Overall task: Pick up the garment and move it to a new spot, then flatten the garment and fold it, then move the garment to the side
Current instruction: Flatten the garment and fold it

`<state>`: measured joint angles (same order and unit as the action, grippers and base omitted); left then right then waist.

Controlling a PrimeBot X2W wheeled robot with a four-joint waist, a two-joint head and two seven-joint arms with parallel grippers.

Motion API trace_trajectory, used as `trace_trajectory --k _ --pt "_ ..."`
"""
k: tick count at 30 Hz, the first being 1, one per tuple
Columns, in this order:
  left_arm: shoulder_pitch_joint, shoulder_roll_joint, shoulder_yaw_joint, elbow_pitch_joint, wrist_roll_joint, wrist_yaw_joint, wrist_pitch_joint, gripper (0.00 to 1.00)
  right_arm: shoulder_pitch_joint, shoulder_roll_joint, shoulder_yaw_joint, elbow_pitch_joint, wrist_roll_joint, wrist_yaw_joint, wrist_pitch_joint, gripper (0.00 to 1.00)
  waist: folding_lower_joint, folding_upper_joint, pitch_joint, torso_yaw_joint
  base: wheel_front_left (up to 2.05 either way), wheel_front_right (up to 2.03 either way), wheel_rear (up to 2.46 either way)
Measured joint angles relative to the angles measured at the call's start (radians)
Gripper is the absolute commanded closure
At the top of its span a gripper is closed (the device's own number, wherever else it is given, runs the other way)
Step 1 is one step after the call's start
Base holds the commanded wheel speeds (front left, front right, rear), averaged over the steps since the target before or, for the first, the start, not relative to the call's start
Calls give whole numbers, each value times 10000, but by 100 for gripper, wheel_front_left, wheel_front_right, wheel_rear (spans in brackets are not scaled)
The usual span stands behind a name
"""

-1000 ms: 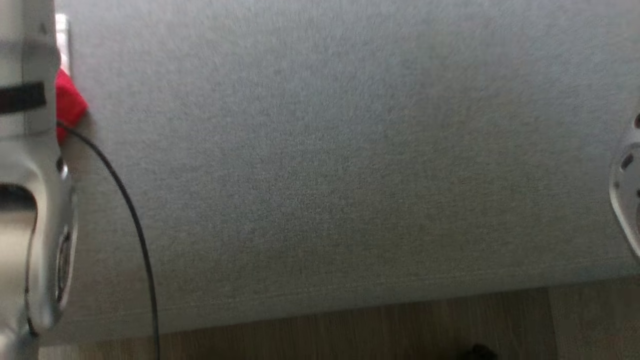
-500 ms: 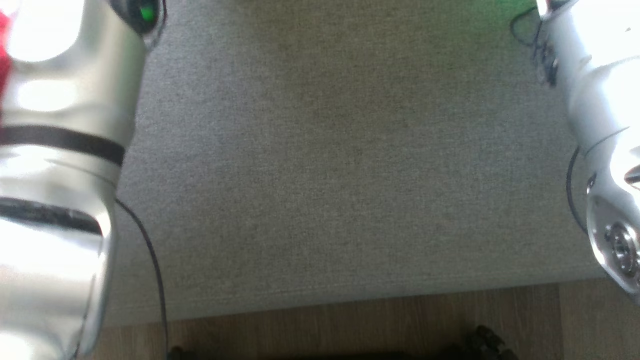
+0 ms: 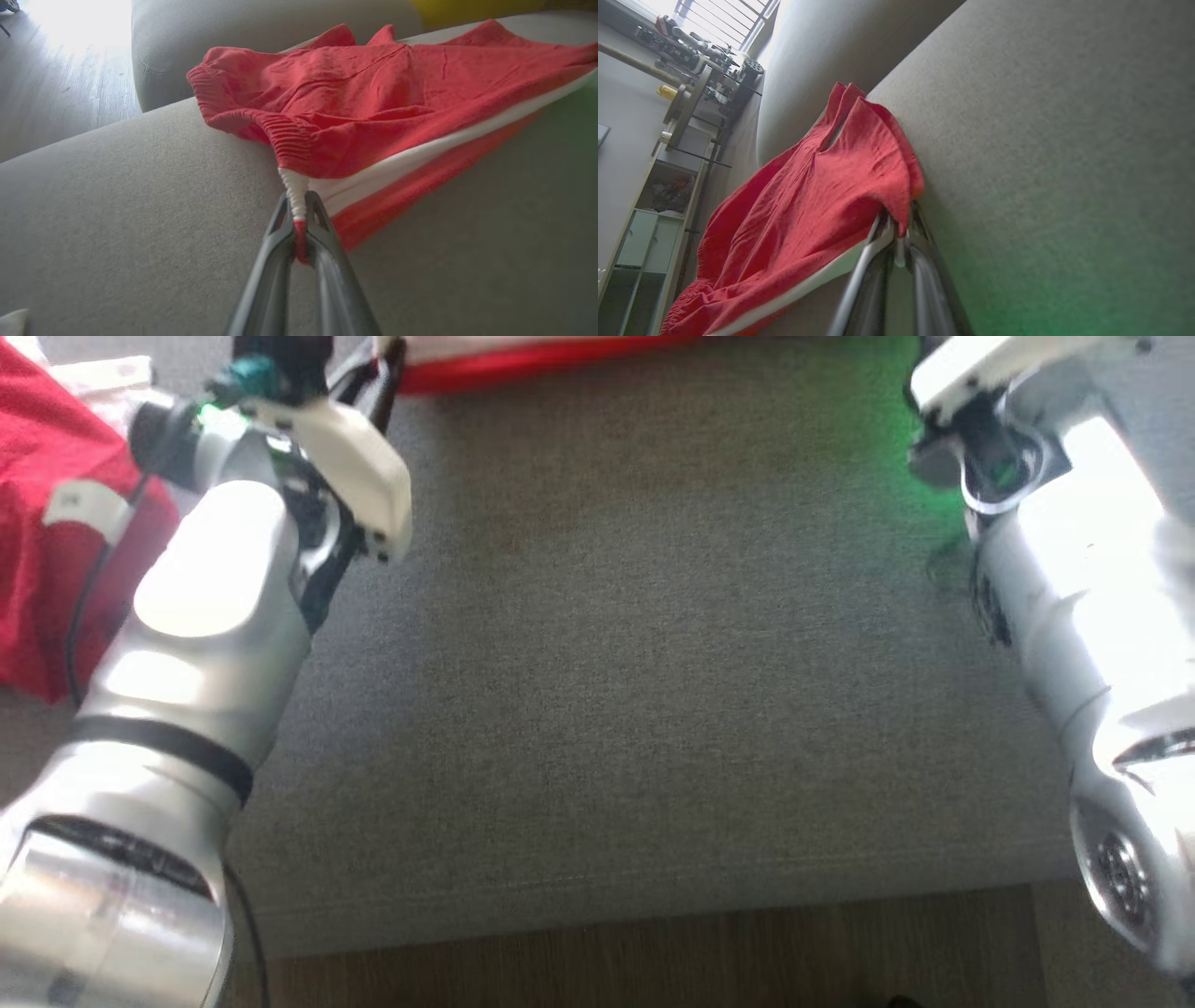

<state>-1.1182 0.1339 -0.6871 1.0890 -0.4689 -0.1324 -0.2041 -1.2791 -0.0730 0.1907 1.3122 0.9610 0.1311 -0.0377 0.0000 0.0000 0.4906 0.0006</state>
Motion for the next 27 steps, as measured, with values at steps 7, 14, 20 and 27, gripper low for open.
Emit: trace_trajectory --k 7,14,20,27 --pt "680 345 -1166 -128 90 -10 -194 100 848 -270 -226 15 -1076 0 1191 100 0 0 -683 -101 0 0 0" --pt "1289 336 -1498 19 98 -12 -366 100 1166 -433 -619 6 -1992 2 2326 100 0 0 -1202 -130 0 0 0" --pt "1759 280 -1724 71 192 4 -453 100 1672 -583 -652 25 -2907 4 3310 100 0 0 -1732 -121 0 0 0" --pt "2670 288 -1737 -205 192 69 -458 100 1776 -694 -399 19 -3568 4 4353 100 0 0 -2408 -93 0 0 0"
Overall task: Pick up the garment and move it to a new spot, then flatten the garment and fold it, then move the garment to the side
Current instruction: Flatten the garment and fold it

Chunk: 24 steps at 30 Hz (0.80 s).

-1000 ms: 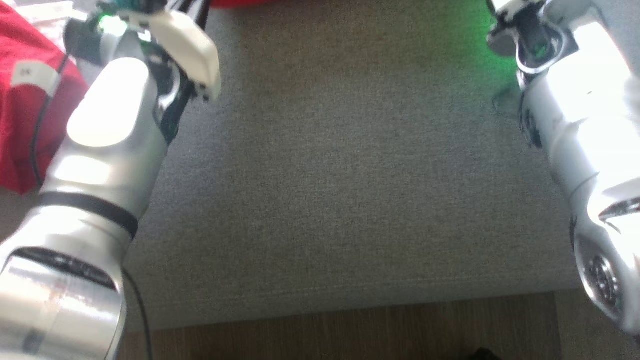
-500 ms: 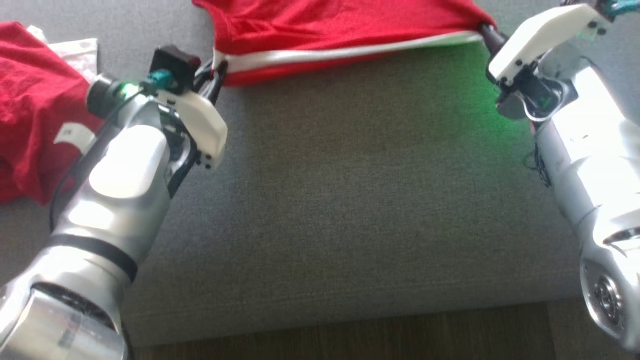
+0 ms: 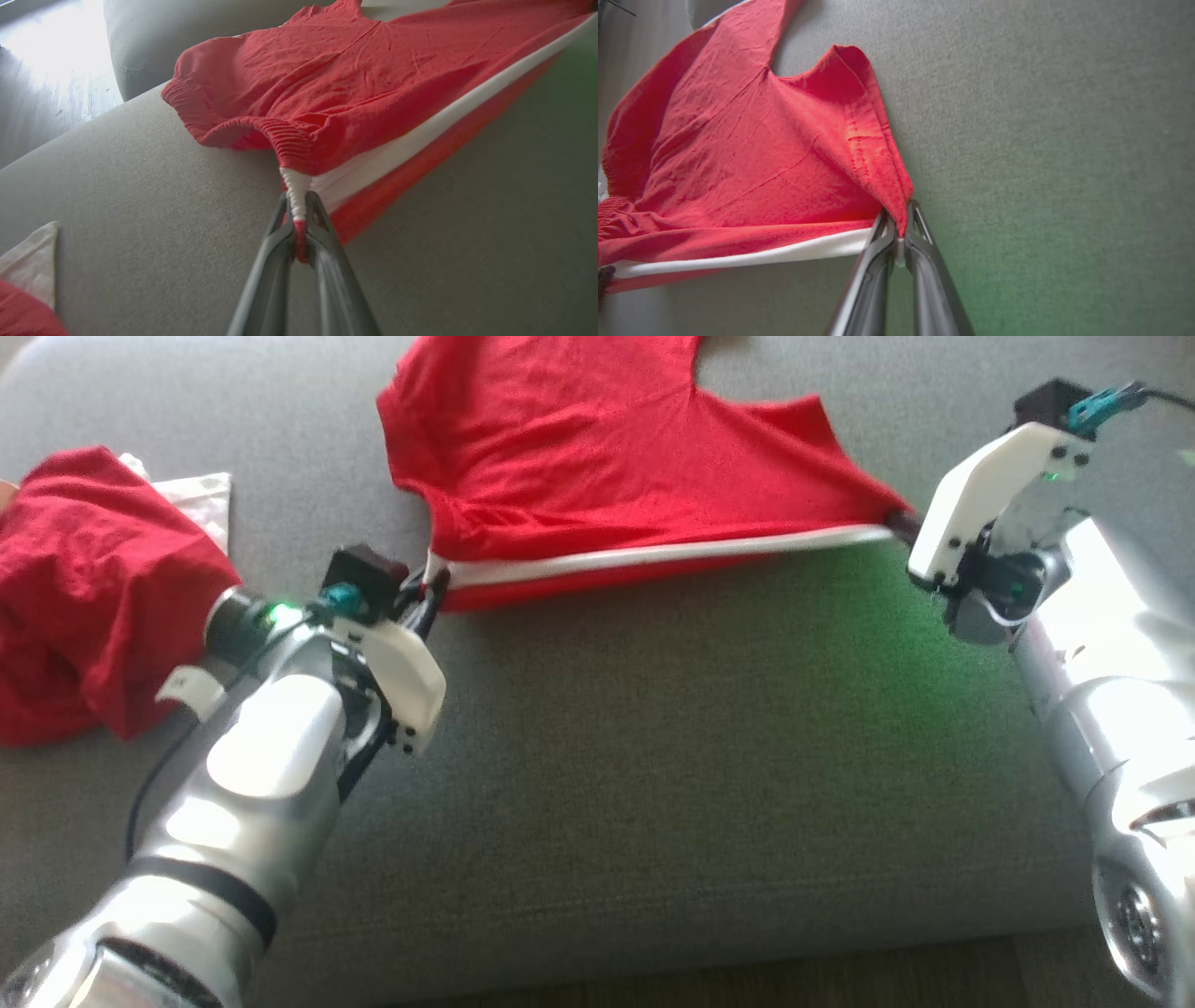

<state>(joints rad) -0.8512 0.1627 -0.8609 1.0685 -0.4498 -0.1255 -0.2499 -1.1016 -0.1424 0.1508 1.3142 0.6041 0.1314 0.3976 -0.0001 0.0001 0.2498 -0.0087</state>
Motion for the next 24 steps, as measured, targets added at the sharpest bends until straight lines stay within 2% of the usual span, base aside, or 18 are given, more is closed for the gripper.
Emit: trace_trajectory --k 6,11,17,24 --pt "1059 102 59 -685 -15 199 -58 100 658 -59 518 -153 -50 0 721 100 0 0 -609 82 0 0 0" --pt "2256 165 75 -1275 -17 293 -58 100 1547 -293 1170 -909 17 0 1670 100 0 0 -1127 164 0 0 0" --pt "3238 322 90 -1871 -17 378 -58 100 2935 -842 2209 -2734 700 -2 3271 100 0 0 -1704 229 0 0 0" --pt "4371 435 15 -2558 -19 391 -58 100 4656 -2052 2924 -5149 1592 0 4713 100 0 0 -2354 226 0 0 0"
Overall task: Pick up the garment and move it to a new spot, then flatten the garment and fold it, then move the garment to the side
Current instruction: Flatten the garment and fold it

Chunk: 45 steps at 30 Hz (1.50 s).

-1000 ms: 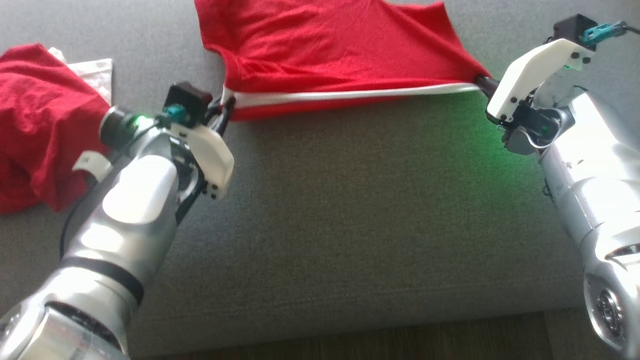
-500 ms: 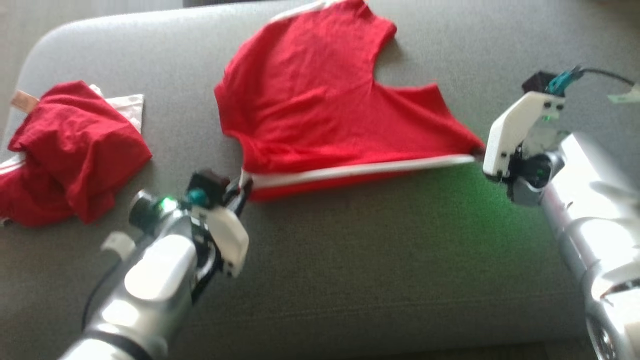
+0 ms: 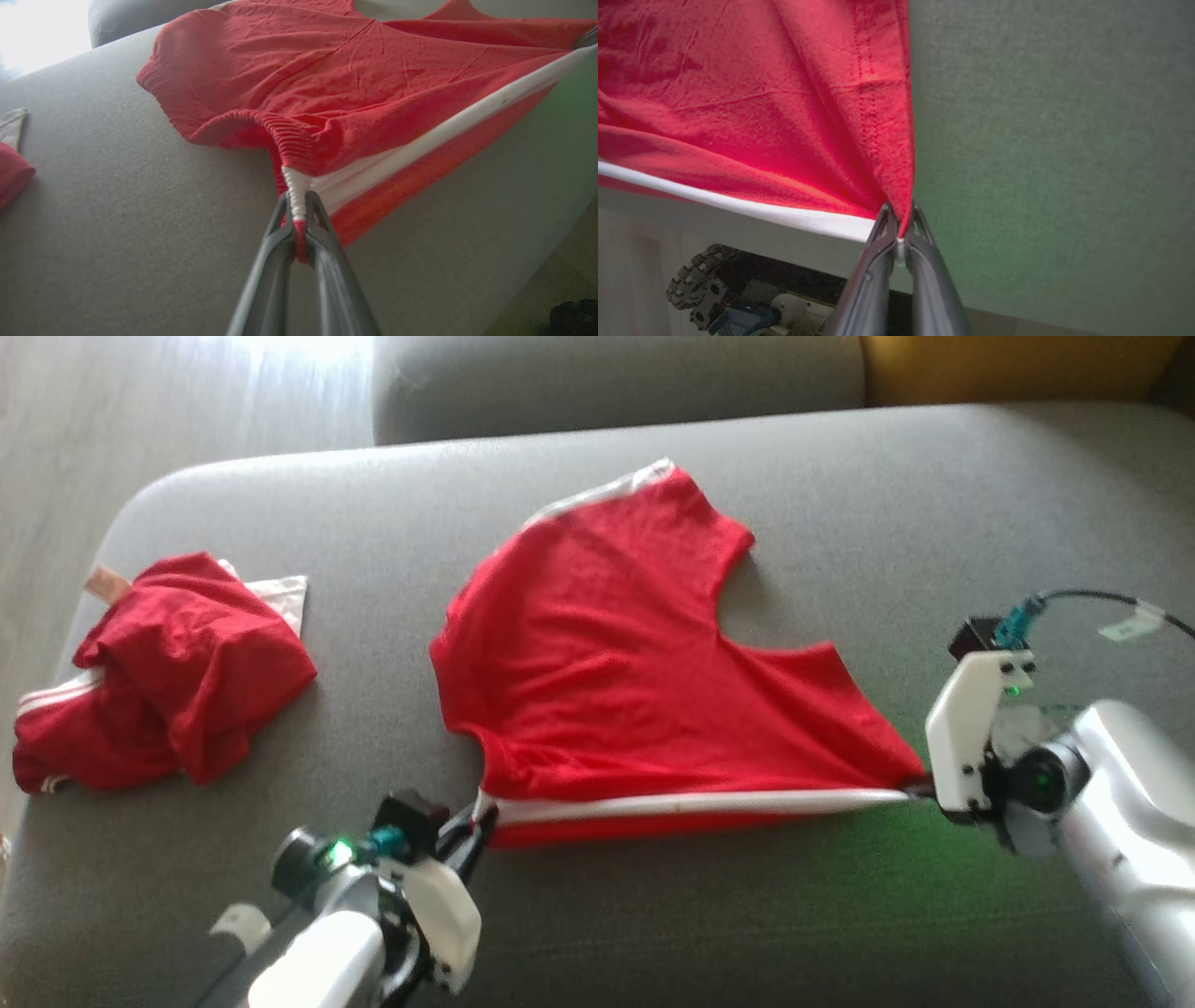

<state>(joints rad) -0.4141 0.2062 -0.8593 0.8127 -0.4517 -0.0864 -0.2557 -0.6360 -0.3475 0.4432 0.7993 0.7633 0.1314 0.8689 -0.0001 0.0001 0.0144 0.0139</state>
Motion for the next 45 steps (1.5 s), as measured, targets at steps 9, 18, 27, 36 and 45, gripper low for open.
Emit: trace_trajectory --k 9,18,27,36,45 --pt "1141 192 -270 -823 -58 249 35 100 1892 -882 -148 -2351 493 -2 1208 100 0 0 -743 -25 0 0 0" --pt "2059 790 -495 -2487 -268 435 894 100 3898 -1298 -1356 -4903 443 -4 2736 100 0 0 -931 -29 0 0 0" --pt "3042 1358 -629 -4059 -706 688 1553 100 5360 -853 -3080 -6892 -198 -4 3962 100 0 0 -935 -44 0 0 0" --pt "3266 1373 343 -5411 -2619 497 2403 100 5400 86 -4123 -7777 -784 -4 4213 100 0 0 -805 203 0 0 0" --pt "2833 1603 869 -6669 -3689 420 3356 100 3498 780 -4688 -7467 -1149 -4 3532 100 0 0 -538 639 0 0 0"
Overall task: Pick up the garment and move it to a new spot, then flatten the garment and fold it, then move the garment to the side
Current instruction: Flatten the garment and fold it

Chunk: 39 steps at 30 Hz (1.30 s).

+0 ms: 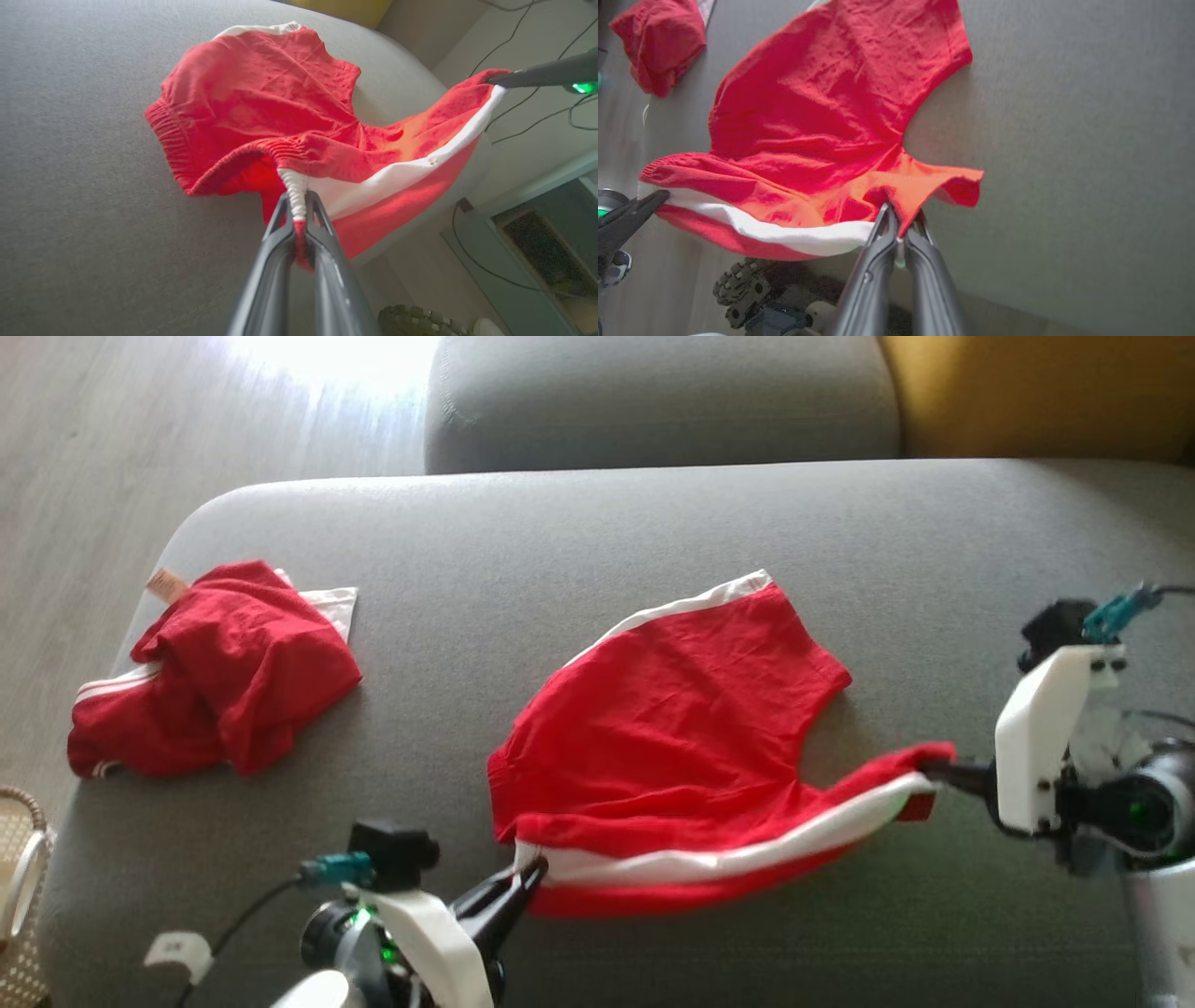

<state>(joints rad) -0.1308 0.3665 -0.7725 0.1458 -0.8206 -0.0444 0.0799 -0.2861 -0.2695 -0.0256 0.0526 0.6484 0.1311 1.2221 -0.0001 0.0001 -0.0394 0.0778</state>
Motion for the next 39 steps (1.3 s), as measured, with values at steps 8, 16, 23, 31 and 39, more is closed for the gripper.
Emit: trace_trajectory --k 8,16,23,31,39 --pt "-240 40 481 -606 -1340 4 1070 100 -1284 247 25 1064 -376 0 -890 100 0 0 419 372 0 0 0" --pt "-1430 -259 1083 -715 -2711 320 2278 100 -3314 489 364 2516 -886 0 -1944 100 0 0 1410 668 0 0 0" --pt "-2531 -640 1457 -82 -3124 554 2587 100 -4695 489 717 3689 -1177 0 -2721 100 1 0 2246 854 0 0 0" --pt "-3497 -965 1743 848 -3221 619 2531 100 -5879 437 1239 5150 -1524 0 -4165 100 2 -1 3030 944 0 0 0" --pt "-3985 -1342 1760 1662 -2934 516 1906 100 -6661 224 1914 6286 -1546 0 -5451 100 2 0 3597 892 0 0 0"
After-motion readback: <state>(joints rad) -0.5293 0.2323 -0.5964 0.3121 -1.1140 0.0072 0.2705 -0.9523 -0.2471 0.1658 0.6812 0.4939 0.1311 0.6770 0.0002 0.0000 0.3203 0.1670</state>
